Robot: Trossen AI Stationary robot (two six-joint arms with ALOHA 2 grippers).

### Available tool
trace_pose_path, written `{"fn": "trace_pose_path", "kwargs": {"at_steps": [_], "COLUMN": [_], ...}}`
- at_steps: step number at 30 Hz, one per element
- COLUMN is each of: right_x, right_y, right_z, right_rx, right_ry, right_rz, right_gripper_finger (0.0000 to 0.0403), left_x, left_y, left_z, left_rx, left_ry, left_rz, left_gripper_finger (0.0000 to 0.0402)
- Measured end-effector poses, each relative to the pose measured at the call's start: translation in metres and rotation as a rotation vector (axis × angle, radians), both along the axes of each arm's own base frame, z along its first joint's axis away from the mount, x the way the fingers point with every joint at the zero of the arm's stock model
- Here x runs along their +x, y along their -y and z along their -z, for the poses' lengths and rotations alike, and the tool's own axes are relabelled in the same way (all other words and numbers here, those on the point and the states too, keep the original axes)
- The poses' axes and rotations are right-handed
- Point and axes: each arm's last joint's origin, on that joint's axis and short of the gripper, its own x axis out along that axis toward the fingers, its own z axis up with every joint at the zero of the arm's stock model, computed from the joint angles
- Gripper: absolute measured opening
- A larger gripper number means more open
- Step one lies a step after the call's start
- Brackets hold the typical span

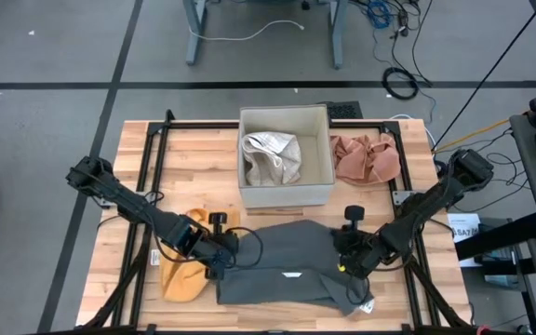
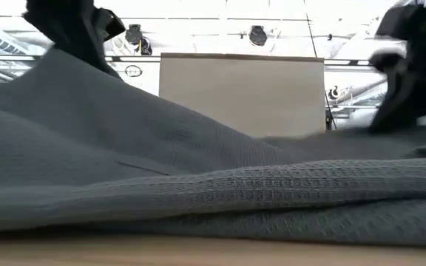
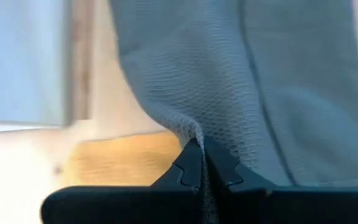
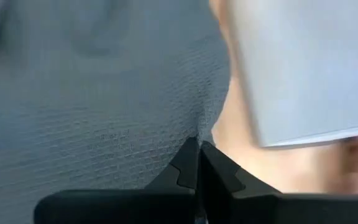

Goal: Fold towel
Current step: Fold the gray towel

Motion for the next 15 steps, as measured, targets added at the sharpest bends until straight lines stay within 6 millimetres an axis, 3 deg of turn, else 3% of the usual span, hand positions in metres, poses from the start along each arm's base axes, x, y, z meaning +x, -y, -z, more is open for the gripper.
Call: {"fn": "trace_pose_path", "kwargs": {"at_steps": [9, 15], "right_x": [-0.024, -0.044], "right_y": [-0.011, -0.021], "right_z": [-0.090, -0.140], "right_rx": [-0.176, -0.193], "right_ry": [0.042, 0.079], "right_rz": [-0.014, -0.055], "right_gripper_finger": [0.0000, 0.0000], "left_x": [0.010, 0.006], "left_y": [-0.024, -0.039], "left_z": [-0.004, -0.022], "left_rx": [0.303, 0.487], "left_ry": [0.109, 0.217], "left_rz": [-0.117, -0.216], "left_gripper_finger": [0.0000, 0.0000]}}
